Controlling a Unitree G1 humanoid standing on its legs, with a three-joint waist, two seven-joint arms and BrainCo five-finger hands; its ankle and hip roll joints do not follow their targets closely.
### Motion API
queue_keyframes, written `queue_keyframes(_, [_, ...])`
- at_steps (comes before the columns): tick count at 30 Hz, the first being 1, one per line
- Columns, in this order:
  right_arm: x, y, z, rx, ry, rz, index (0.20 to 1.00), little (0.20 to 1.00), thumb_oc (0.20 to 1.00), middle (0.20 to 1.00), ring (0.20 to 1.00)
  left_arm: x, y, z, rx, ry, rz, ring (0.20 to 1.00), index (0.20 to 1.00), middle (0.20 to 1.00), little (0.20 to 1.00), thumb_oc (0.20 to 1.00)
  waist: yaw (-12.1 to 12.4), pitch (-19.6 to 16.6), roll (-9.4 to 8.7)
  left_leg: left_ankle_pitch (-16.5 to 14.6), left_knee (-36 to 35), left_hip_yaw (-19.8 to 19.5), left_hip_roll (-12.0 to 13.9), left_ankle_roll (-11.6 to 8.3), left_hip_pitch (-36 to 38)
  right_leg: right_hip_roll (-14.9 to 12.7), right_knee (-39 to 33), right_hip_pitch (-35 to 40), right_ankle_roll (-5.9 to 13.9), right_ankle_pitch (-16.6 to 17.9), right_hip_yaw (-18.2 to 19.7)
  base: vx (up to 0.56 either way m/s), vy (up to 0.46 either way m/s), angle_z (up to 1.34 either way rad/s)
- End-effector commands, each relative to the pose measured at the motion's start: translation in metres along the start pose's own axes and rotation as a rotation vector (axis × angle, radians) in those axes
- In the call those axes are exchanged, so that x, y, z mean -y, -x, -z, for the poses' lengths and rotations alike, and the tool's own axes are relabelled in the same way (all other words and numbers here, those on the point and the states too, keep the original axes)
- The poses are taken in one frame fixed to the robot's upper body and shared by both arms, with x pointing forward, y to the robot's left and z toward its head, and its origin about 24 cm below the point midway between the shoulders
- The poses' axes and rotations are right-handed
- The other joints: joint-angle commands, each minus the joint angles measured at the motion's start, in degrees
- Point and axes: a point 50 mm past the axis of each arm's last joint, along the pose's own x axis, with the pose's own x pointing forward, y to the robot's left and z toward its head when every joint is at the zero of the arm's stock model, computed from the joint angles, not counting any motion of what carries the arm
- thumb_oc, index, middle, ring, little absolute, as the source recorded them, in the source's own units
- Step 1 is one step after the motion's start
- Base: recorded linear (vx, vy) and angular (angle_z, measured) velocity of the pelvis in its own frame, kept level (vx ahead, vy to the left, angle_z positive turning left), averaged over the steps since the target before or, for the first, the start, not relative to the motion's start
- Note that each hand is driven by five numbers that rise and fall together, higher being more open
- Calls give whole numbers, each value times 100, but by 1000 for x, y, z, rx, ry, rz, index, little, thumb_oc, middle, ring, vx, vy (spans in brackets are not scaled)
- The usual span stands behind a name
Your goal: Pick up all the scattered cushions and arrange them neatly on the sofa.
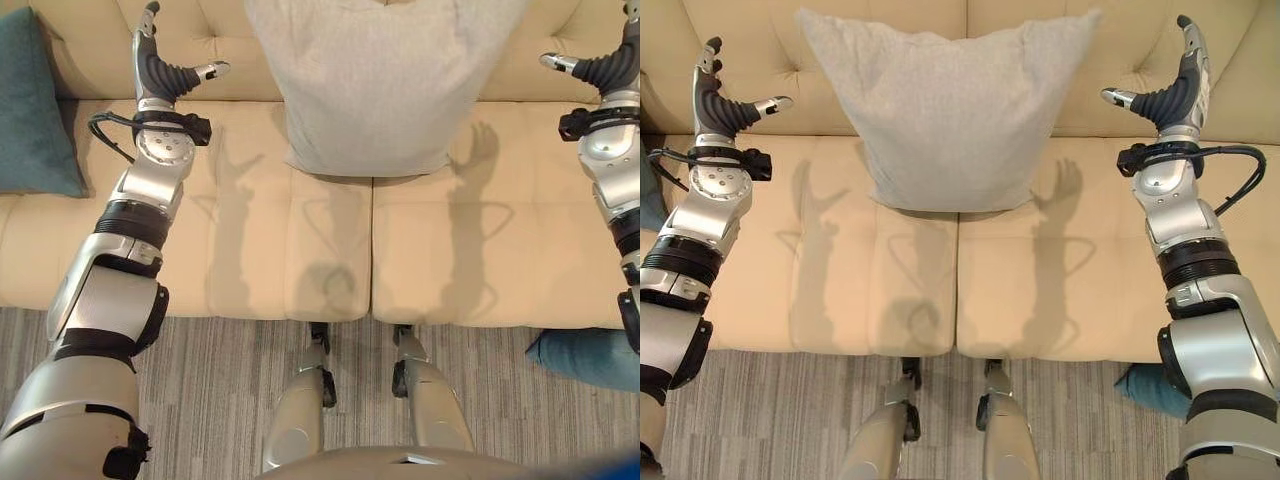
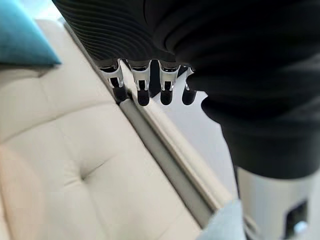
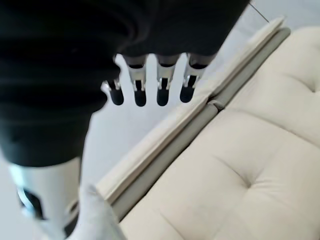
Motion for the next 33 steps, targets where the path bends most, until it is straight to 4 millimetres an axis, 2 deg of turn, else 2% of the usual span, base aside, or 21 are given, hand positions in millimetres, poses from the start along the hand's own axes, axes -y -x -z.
queue_keyframes(1, [3,16,20,-18,23,-10,1000,1000,1000,1000,1000,-1,8,6,33,-6,8,1000,1000,1000,1000,1000,36,-783,-150,-503,29,48,-248,-194,110,-118,35,223,639,-520,118,49,-4,0])
queue_keyframes(4, [-1,50,45,-45,64,-88,1000,1000,1000,1000,1000,4,36,28,19,8,67,1000,1000,1000,1000,1000,30,-842,-178,-588,29,53,-229,-169,357,-121,36,459,631,-597,104,61,2,1])
queue_keyframes(10, [-1,50,46,-46,64,-88,1000,1000,1000,1000,1000,4,37,28,19,7,68,1000,1000,1000,1000,1000,33,-841,-179,-589,29,54,-229,-169,363,-121,35,465,631,-597,104,47,-3,1])
queue_keyframes(11, [0,170,132,-315,244,-351,1000,1000,1000,1000,1000,17,147,100,-200,70,240,1000,1000,1000,1000,1000,41,-821,-270,-870,56,37,-220,-81,1276,-102,90,1419,585,-911,57,269,-22,-20])
queue_keyframes(12, [0,187,142,-364,266,-395,1000,1000,1000,1000,1000,16,166,111,-259,76,258,1000,1000,1000,1000,1000,45,-829,-286,-902,77,45,-221,-72,1378,-97,109,1503,575,-949,53,289,-49,-3])
queue_keyframes(13, [-4,236,164,-496,302,-501,1000,1000,1000,1000,1000,10,221,144,-452,66,316,1000,1000,1000,1000,1000,68,-863,-295,-963,113,54,-223,-40,1656,-73,170,1764,554,-1042,40,43,-42,0])
queue_keyframes(14, [-5,248,169,-525,310,-528,1000,1000,1000,1000,1000,9,236,152,-503,49,344,1000,1000,1000,1000,1000,76,-889,-295,-976,113,67,-219,-33,1736,-65,185,1840,553,-1062,28,28,-36,19])
queue_keyframes(15, [-5,248,169,-526,311,-530,1000,1000,1000,1000,1000,9,236,152,-504,49,344,1000,1000,1000,1000,1000,75,-889,-295,-979,111,67,-219,-34,1748,-64,182,1852,553,-1064,28,8,-23,11])
queue_keyframes(16, [-6,263,173,-565,310,-555,1000,1000,1000,1000,1000,6,256,163,-585,43,358,1000,1000,1000,1000,1000,83,-914,-293,-985,112,71,-219,-29,1818,-52,205,1926,548,-1087,18,1,-14,5])
queue_keyframes(17, [-6,263,173,-565,310,-555,1000,1000,1000,1000,1000,6,256,163,-585,43,358,1000,1000,1000,1000,1000,83,-913,-293,-985,112,70,-219,-29,1819,-52,204,1928,548,-1087,18,-29,-46,4])
queue_keyframes(18, [-8,297,184,-658,330,-641,1000,1000,1000,1000,1000,2,301,182,-750,21,404,1000,1000,1000,1000,1000,104,-979,-271,-992,109,83,-202,-19,1988,-16,228,2100,526,-1146,-6,-38,-45,0])
queue_keyframes(21, [-10,330,191,-749,332,-718,1000,1000,1000,1000,1000,0,343,198,-893,-52,493,1000,1000,1000,1000,1000,113,-1071,-258,-978,78,104,-168,-36,2123,32,185,2256,506,-1175,-30,-62,-52,4])
queue_keyframes(26, [-10,372,199,-866,356,-823,1000,1000,1000,1000,1000,-4,395,215,-1071,-188,635,1000,1000,1000,1000,1000,89,-1133,-232,-935,36,114,-87,-75,2217,115,153,2363,467,-1223,-26,-81,-55,0])
queue_keyframes(27, [-10,388,202,-924,366,-854,1000,1000,1000,1000,1000,-7,414,220,-1155,-232,659,1000,1000,1000,1000,1000,83,-1149,-237,-914,34,120,-53,-93,2253,155,130,2408,444,-1239,-12,-102,-79,-3])
queue_keyframes(31, [-12,412,204,-1005,385,-904,1000,1000,1000,1000,1000,-7,436,223,-1238,-284,711,1000,1000,1000,1000,1000,75,-1132,-238,-863,50,95,34,-138,2251,245,76,2478,393,-1289,18,-92,-74,-4])
queue_keyframes(33, [-14,418,204,-1031,383,-909,1000,1000,1000,1000,1000,-5,438,224,-1255,-294,712,1000,1000,1000,1000,1000,67,-1066,-252,-788,111,77,86,-175,2171,293,51,2464,357,-1313,47,-154,-90,-2])
